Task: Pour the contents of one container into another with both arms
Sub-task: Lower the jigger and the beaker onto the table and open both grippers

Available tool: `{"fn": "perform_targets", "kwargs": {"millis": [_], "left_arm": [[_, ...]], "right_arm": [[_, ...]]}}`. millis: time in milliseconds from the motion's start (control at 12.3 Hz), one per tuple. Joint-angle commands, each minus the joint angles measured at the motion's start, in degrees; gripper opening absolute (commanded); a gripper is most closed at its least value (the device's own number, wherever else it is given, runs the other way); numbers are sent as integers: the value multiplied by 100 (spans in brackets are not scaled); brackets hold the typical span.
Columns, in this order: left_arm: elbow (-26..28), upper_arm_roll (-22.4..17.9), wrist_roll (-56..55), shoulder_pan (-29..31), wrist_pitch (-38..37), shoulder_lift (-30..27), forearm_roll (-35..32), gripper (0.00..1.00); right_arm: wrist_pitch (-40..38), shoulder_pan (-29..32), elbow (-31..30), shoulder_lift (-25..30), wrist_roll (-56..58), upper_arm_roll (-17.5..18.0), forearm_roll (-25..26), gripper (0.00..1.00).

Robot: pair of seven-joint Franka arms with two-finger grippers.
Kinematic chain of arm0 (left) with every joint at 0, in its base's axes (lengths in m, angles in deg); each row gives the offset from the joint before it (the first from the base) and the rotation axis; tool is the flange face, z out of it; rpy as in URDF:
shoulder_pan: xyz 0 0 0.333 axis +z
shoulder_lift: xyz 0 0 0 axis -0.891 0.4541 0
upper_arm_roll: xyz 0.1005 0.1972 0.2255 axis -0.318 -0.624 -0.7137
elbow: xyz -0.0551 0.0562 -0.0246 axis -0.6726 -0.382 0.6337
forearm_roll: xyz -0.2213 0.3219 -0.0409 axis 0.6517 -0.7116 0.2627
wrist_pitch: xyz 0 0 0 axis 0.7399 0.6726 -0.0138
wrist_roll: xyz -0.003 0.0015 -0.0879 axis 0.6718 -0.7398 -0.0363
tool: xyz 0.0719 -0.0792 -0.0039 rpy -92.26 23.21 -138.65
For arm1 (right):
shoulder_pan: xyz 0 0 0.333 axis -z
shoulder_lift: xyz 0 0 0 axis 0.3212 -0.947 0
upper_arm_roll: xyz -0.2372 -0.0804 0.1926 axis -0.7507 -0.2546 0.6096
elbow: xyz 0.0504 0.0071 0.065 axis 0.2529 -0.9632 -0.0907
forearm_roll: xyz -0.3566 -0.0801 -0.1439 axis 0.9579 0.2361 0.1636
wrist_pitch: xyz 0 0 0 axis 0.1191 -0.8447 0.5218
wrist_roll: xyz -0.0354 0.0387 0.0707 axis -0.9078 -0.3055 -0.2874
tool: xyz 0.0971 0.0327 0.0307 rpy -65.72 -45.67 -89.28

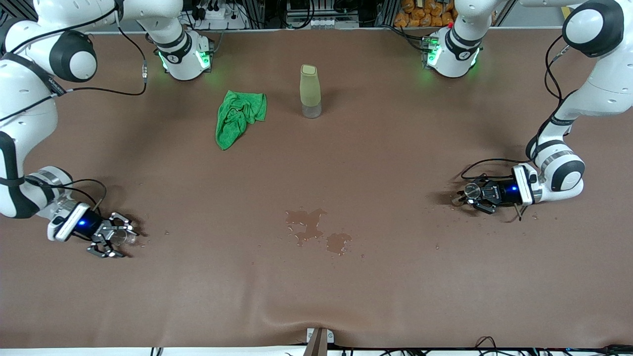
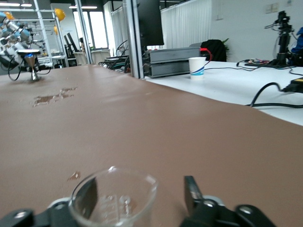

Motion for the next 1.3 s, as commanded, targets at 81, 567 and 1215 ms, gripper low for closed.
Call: {"fn": "perform_targets", "kwargs": {"millis": [81,567,1215], "left_arm": [[-49,28,164,66,-128,102,-87,7],[-67,19,173,93,-128,129,-78,33],[-76,1,50,232,-163,68,-122,100]], "right_arm": [[-52,198,-62,400,-712,111,145,100],[429,-126,-45,1102,-2907,-20,522,100],[1012,-715,553,1551,-6959,-82,3114,100]]}}
